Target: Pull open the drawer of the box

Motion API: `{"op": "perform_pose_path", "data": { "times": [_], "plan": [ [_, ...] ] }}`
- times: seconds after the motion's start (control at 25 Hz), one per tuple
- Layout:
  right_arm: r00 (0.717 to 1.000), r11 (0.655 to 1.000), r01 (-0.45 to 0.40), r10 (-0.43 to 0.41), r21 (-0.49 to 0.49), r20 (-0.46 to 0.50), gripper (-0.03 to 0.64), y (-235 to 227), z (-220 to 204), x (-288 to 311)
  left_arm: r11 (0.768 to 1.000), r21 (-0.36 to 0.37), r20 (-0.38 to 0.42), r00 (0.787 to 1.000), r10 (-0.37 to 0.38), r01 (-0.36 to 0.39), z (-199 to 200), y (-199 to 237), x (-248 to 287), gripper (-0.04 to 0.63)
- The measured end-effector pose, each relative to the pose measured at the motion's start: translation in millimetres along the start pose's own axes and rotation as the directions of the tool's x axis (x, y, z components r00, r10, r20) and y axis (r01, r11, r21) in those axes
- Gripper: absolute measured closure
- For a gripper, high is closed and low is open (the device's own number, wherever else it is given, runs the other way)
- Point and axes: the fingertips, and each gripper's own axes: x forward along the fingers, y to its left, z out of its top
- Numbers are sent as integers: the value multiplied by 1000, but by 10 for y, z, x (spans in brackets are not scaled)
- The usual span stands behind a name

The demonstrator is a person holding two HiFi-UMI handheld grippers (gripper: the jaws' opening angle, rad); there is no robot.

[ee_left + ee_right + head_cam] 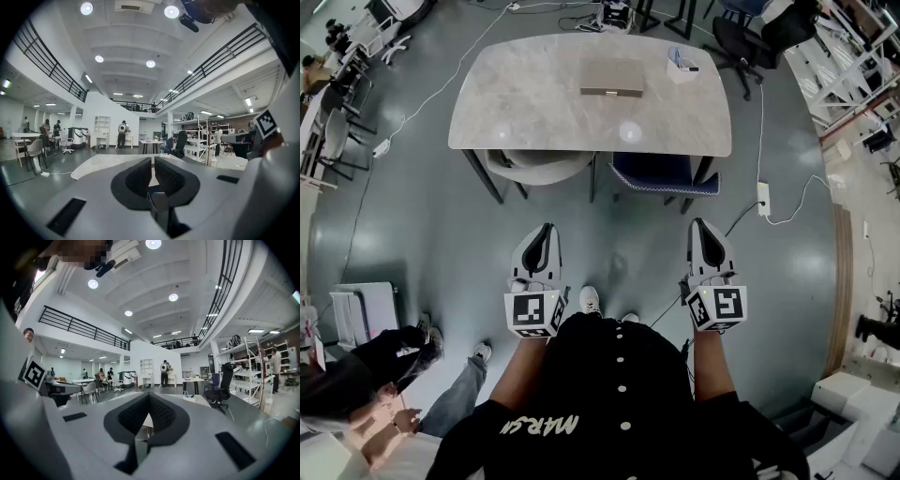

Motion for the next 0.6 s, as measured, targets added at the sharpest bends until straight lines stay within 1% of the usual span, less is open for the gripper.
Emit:
{"op": "perform_pose_path", "data": {
  "times": [0.28,0.6],
  "plan": [
    [1000,1000,-2,2,-2,2,621,-32,15,3,1000,5,1,1000,0,0,11,-37,23,565],
    [1000,1000,9,-9,0,10,620,26,78,107,1000,-8,-8,1000,-15,15,41,55,89,565]
  ]
}}
